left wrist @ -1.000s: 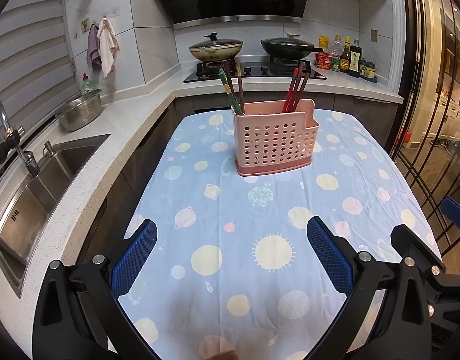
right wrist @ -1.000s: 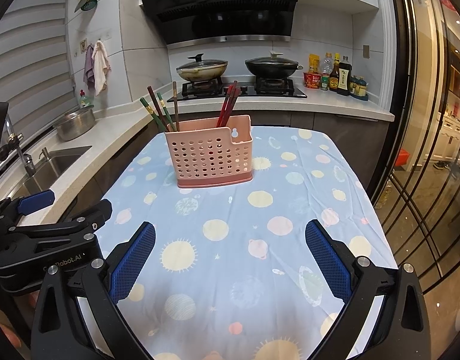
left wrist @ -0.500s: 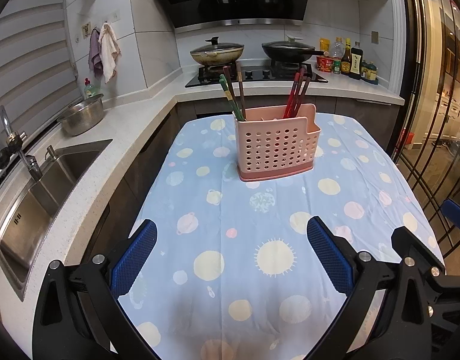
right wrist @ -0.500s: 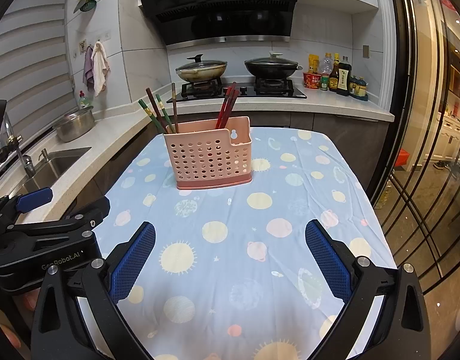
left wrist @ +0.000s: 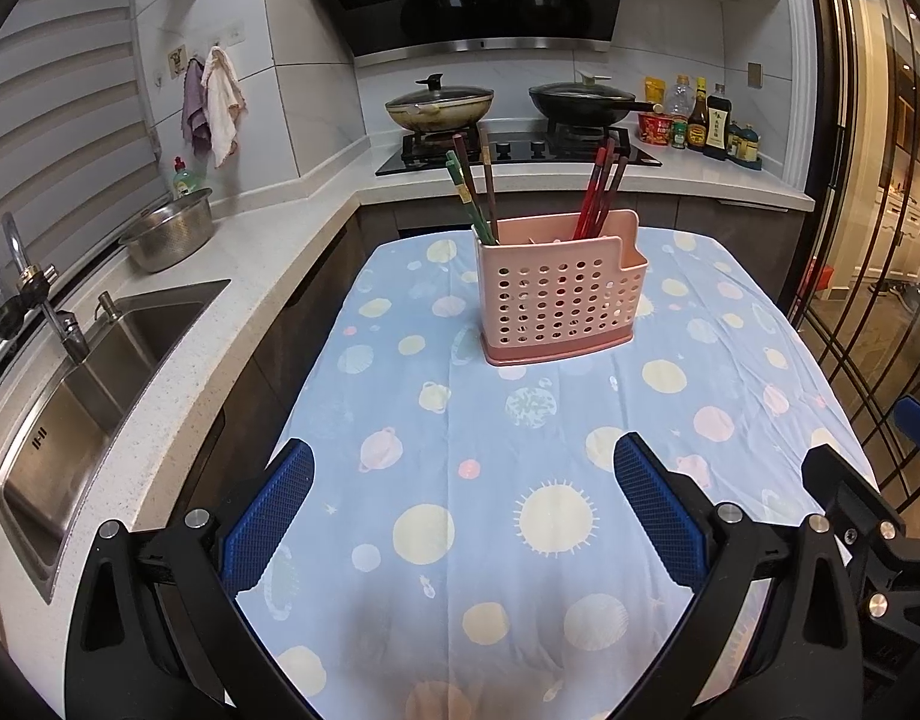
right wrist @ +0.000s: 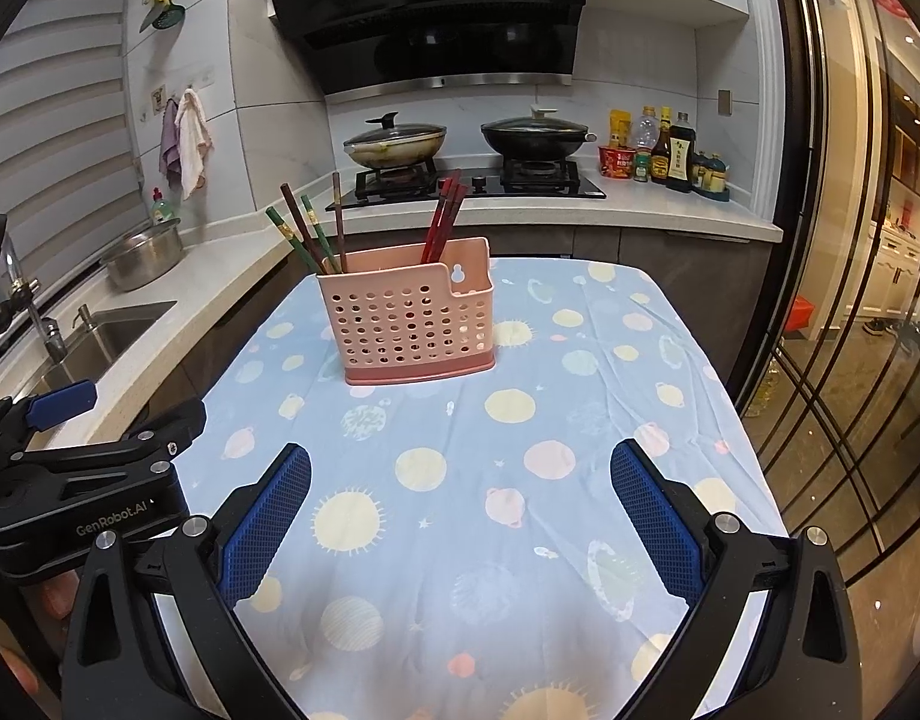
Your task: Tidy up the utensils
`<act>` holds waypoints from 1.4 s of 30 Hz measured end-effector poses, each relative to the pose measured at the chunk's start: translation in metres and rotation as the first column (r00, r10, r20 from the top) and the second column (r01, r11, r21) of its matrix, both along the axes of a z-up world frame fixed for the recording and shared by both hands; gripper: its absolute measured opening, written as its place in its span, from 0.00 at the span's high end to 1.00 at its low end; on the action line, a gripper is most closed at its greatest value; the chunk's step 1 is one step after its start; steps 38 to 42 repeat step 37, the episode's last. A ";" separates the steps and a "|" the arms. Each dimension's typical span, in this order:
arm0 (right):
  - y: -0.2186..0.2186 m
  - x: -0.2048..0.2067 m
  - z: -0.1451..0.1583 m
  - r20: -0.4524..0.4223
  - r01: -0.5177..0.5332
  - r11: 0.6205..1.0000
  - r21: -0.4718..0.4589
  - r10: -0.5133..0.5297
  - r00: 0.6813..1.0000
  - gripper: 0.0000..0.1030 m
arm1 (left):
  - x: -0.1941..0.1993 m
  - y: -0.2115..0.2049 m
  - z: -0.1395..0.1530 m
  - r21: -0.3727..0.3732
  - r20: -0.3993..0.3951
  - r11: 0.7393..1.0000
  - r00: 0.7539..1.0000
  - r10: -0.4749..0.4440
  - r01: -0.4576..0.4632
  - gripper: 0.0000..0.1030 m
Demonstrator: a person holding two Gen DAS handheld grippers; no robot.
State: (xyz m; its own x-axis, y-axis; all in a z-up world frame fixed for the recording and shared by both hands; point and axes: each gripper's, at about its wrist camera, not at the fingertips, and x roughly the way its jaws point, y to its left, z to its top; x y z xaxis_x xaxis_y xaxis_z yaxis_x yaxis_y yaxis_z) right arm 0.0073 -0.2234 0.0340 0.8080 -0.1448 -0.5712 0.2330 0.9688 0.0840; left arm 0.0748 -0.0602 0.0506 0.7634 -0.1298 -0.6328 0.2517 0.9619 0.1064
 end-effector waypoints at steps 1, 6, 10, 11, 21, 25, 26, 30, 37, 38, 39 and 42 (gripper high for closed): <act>0.000 0.000 0.000 -0.001 0.001 1.000 0.000 -0.001 1.000 0.07 | 0.000 0.000 0.000 0.001 0.001 1.000 1.000 0.001 -0.001 0.07; -0.002 0.000 0.000 0.001 0.006 1.000 0.001 -0.006 1.000 0.07 | 0.000 0.000 0.000 0.000 0.001 1.000 1.000 0.003 -0.003 0.07; -0.003 0.000 0.000 0.000 0.007 1.000 0.001 -0.007 1.000 0.07 | 0.001 0.001 0.000 0.000 0.000 1.000 1.000 0.004 -0.004 0.07; -0.003 0.000 0.000 0.001 0.007 1.000 0.002 -0.007 1.000 0.07 | 0.001 0.001 0.000 0.000 0.002 1.000 1.000 0.004 -0.004 0.07; -0.003 -0.001 0.000 0.003 0.008 1.000 0.000 -0.008 1.000 0.07 | 0.000 0.003 0.001 0.005 0.008 1.000 1.000 0.007 -0.007 0.07; -0.003 -0.001 0.000 0.003 0.009 1.000 0.001 -0.009 1.000 0.07 | 0.000 0.003 0.000 0.002 0.006 1.000 1.000 0.007 -0.007 0.07; -0.003 -0.001 0.000 0.004 0.009 1.000 0.001 -0.009 1.000 0.07 | 0.000 0.003 0.000 0.004 0.007 1.000 1.000 0.008 -0.008 0.07; -0.003 0.000 0.000 0.002 0.008 1.000 0.000 -0.008 1.000 0.07 | 0.000 0.004 0.001 0.003 0.005 1.000 1.000 0.011 -0.011 0.07; -0.003 -0.001 0.000 0.003 0.009 1.000 -0.001 -0.009 1.000 0.07 | 0.001 0.002 0.002 -0.001 0.007 1.000 1.000 0.010 -0.010 0.07; -0.003 -0.001 0.000 0.003 0.009 1.000 -0.001 -0.009 1.000 0.07 | 0.001 0.002 0.002 -0.001 0.007 1.000 1.000 0.010 -0.010 0.07; -0.003 -0.001 0.000 0.003 0.009 1.000 -0.001 -0.009 1.000 0.07 | 0.001 0.002 0.002 -0.001 0.007 1.000 1.000 0.010 -0.010 0.07; -0.003 -0.001 0.000 0.003 0.009 1.000 -0.001 -0.009 1.000 0.07 | 0.001 0.002 0.002 -0.001 0.007 1.000 1.000 0.010 -0.010 0.07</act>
